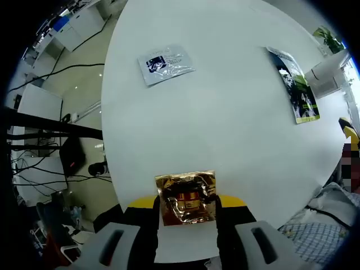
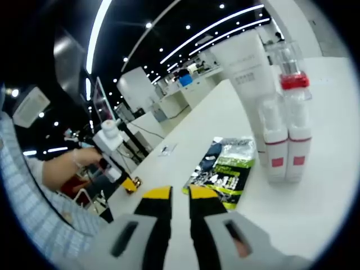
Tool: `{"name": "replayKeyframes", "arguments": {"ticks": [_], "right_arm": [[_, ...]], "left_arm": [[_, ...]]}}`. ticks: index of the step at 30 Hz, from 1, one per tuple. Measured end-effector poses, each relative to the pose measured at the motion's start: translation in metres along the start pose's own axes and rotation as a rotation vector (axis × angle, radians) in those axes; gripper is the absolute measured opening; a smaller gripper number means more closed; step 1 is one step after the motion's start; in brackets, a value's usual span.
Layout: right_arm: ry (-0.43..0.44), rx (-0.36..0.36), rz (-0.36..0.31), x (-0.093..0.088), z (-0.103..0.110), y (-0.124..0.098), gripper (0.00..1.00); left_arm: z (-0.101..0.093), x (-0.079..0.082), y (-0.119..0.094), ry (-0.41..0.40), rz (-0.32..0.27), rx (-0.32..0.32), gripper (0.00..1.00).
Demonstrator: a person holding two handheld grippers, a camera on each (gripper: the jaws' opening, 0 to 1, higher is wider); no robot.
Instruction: Arrange the skincare products in the storage area until every visible bottle or jar stands upright without overlapping.
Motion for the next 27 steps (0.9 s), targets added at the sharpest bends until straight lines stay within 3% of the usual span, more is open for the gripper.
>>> {"name": "replayKeyframes", "arguments": {"ticks": [5, 10, 13, 23, 27], "right_arm": [[0.007, -0.007, -0.009, 0.003, -0.002, -0.002, 0.09], [0.002, -0.007, -0.021, 0.006, -0.002, -0.005, 0.09], [-0.001, -0.011, -0.027, 0.008, -0.005, -0.008, 0.09], [0.004, -0.017, -0.023, 0.007, -0.008, -0.010, 0.09], [-0.004, -0.012, -0.023, 0.009, -0.007, -0.008, 0.09]], "left_arm": [[-0.001, -0.001, -0.001, -0.012, -0.009, -0.001, 0.40], [-0.002, -0.003, -0.002, 0.027, -0.013, -0.004, 0.40], [-0.003, -0.010, -0.003, 0.014, 0.045, -0.009, 0.39], [-0.007, 0.003, -0.031, -0.001, -0.061, -0.019, 0.39], [-0.010, 0.007, -0.035, 0.009, -0.077, -0.024, 0.39]]}}
Point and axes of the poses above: the point that each gripper's makers call its tool centre point, and the gripper's own axes: y roughly forward along the fingers, z roughly to its left, x roughly out of its top, the point moved 4 cm from there along -y, roughly backward along the fingers, and after that the axes turned 3 degrees about z, right-handed, at the moved point
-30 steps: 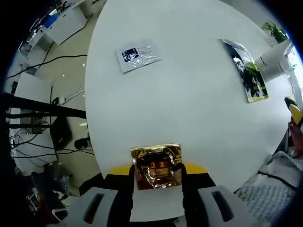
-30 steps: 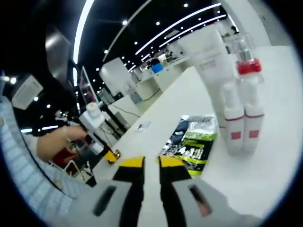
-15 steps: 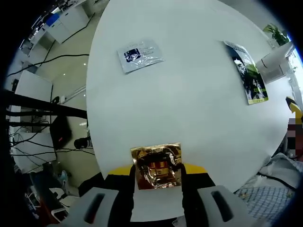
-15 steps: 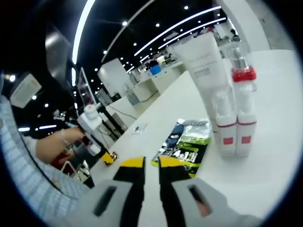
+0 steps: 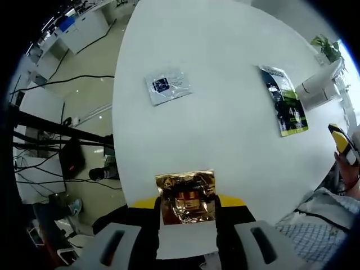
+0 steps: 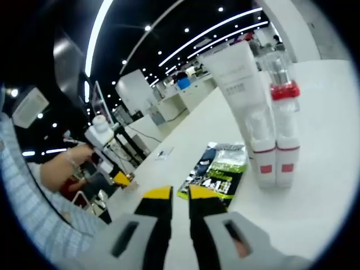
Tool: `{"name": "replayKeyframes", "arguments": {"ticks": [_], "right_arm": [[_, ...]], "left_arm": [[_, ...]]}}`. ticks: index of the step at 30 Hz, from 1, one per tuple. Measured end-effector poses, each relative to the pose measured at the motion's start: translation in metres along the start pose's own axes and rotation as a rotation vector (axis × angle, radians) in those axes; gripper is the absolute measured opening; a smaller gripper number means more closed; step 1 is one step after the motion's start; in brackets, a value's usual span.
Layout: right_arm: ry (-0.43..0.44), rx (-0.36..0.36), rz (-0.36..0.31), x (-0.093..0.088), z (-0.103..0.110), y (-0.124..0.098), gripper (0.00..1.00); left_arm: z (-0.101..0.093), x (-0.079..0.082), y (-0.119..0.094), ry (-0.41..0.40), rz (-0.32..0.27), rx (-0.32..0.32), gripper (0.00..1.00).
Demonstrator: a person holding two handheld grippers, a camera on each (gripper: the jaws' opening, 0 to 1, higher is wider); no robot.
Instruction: Arrange the skincare products in the storage area until every visible bottle or jar stands upright without overlapping.
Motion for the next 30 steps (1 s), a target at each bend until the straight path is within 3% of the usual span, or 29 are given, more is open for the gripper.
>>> {"name": "replayKeyframes", "arguments": {"ticks": [10, 25, 30], "right_arm": [[0.021, -0.020, -0.022, -0.002, -0.005, -0.006, 0.09], [0.062, -0.059, -0.043, -0.005, -0.015, -0.020, 0.09], [0.076, -0.075, -0.044, -0.010, -0.019, -0.024, 0.09]], "left_arm": [[-0.019, 0.015, -0.010, 0.023, -0.045, -0.083, 0.39], [-0.040, 0.032, -0.014, 0.079, -0.080, -0.124, 0.39], [-0.048, 0.044, -0.020, 0.096, -0.145, -0.152, 0.39]]}}
Point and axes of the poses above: the point that each gripper's makers call its tool centre point, and the gripper's own axes: y roughly forward along the fingers, z roughly to its left, x roughly out of its top, the point moved 4 cm from there along -y, roughly backward along the fingers, and after that the axes turned 3 degrees about z, right-handed, at the moved point
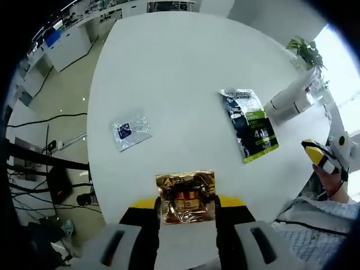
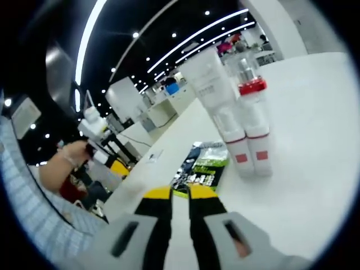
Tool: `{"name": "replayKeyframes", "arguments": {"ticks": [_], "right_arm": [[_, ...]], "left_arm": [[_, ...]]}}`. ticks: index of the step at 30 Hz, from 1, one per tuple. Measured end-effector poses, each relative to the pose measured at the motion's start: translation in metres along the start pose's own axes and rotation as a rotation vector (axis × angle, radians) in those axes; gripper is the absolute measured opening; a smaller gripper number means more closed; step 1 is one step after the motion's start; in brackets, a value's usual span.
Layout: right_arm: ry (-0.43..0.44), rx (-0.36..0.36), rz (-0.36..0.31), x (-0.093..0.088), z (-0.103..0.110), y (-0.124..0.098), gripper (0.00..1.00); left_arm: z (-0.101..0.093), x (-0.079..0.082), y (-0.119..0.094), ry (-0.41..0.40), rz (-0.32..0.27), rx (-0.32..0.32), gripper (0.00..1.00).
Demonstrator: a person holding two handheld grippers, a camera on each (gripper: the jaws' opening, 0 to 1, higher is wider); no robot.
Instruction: Arrange the skincare products in the storage area until every visible bottle or jar stands upright without overlapping.
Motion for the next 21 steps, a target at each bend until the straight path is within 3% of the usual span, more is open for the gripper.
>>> {"name": "replayKeyframes", "arguments": {"ticks": [5, 11, 16, 21], "right_arm": [[0.012, -0.011, -0.006, -0.001, -0.004, -0.004, 0.09], [0.038, -0.020, -0.012, -0.005, -0.008, -0.009, 0.09], [0.058, -0.029, -0.009, -0.009, -0.010, -0.011, 0.09], [0.069, -0.041, -0.010, -0.010, -0.013, -0.012, 0.09]], "left_arm": [[-0.007, 0.007, 0.001, 0.011, -0.021, -0.014, 0.39], [-0.020, 0.010, 0.002, 0.021, -0.027, -0.078, 0.39], [-0.026, 0.023, -0.001, 0.030, -0.109, -0.098, 0.40], [-0.028, 0.030, 0.000, 0.015, -0.149, -0.107, 0.40]]}}
Point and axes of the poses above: the point that each gripper's makers call its tool centre point, and the gripper's own axes: y roughly forward along the fingers, z roughly to its left, x roughly out of its top, the point moved 4 cm from there along -y, roughly backward along the fingers, and after that the axes turned 3 degrees about z, right-handed, at the moved point
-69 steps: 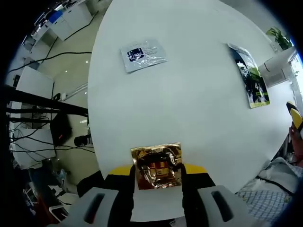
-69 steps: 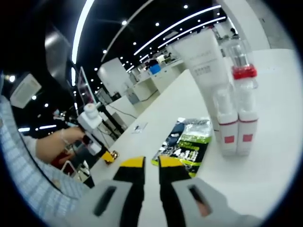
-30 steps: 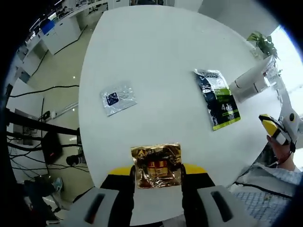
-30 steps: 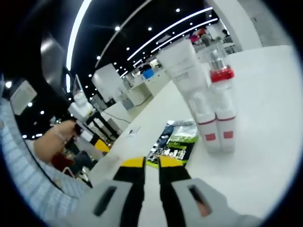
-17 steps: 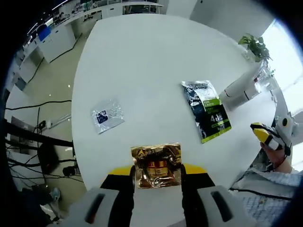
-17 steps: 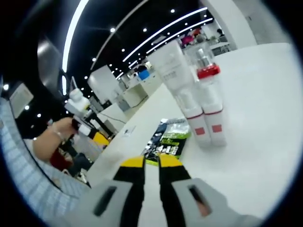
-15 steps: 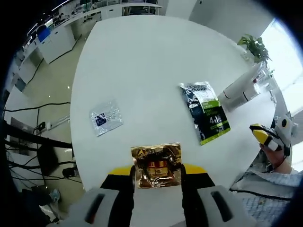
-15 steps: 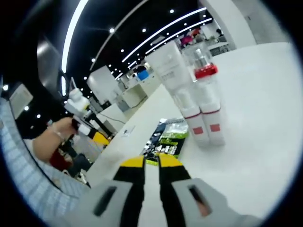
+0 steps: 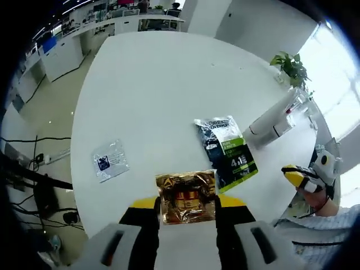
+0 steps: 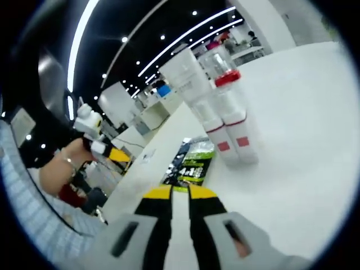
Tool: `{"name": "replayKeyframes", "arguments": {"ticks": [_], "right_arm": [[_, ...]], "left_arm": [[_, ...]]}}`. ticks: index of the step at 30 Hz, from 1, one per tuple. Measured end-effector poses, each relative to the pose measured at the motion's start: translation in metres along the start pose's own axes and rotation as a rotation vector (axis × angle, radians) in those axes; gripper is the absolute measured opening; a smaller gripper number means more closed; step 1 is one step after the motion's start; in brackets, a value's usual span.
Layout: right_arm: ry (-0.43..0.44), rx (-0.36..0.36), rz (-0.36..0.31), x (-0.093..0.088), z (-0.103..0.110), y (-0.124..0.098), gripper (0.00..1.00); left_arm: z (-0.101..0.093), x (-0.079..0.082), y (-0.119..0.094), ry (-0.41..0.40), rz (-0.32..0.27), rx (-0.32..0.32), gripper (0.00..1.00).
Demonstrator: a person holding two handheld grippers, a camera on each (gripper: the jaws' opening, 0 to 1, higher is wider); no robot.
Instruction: Arrange the skincare products in the storage area until every visible bottle or jar stands upright without overlapping.
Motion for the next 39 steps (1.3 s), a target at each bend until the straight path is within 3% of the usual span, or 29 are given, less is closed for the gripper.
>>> {"name": "replayKeyframes", "arguments": {"ticks": [13, 27, 36, 39], "right_arm": [[0.017, -0.040, -0.019, 0.003, -0.013, -0.010, 0.09], [0.043, -0.081, -0.058, 0.000, -0.025, -0.024, 0.09], [0.047, -0.092, -0.070, 0.000, -0.028, -0.028, 0.09], [0.053, -0.099, -0.083, 0.002, -0.031, -0.030, 0.09]], "left_arm": [[-0.006, 0.027, 0.018, 0.027, -0.079, 0.019, 0.40], [-0.014, 0.050, 0.037, 0.009, -0.084, -0.015, 0.40], [-0.002, 0.065, 0.048, -0.034, -0.079, 0.050, 0.40], [0.000, 0.066, 0.058, -0.071, -0.027, 0.072, 0.40]]}}
Point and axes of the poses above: the point that each gripper's makers call its tool centre point, and the gripper's own axes: y roughly forward along the fingers, z roughly to its left, x roughly out of its top, the point moved 4 cm from there along -y, roughly backward along the fingers, and after that the axes turned 3 degrees about z, right-handed, at the moved point
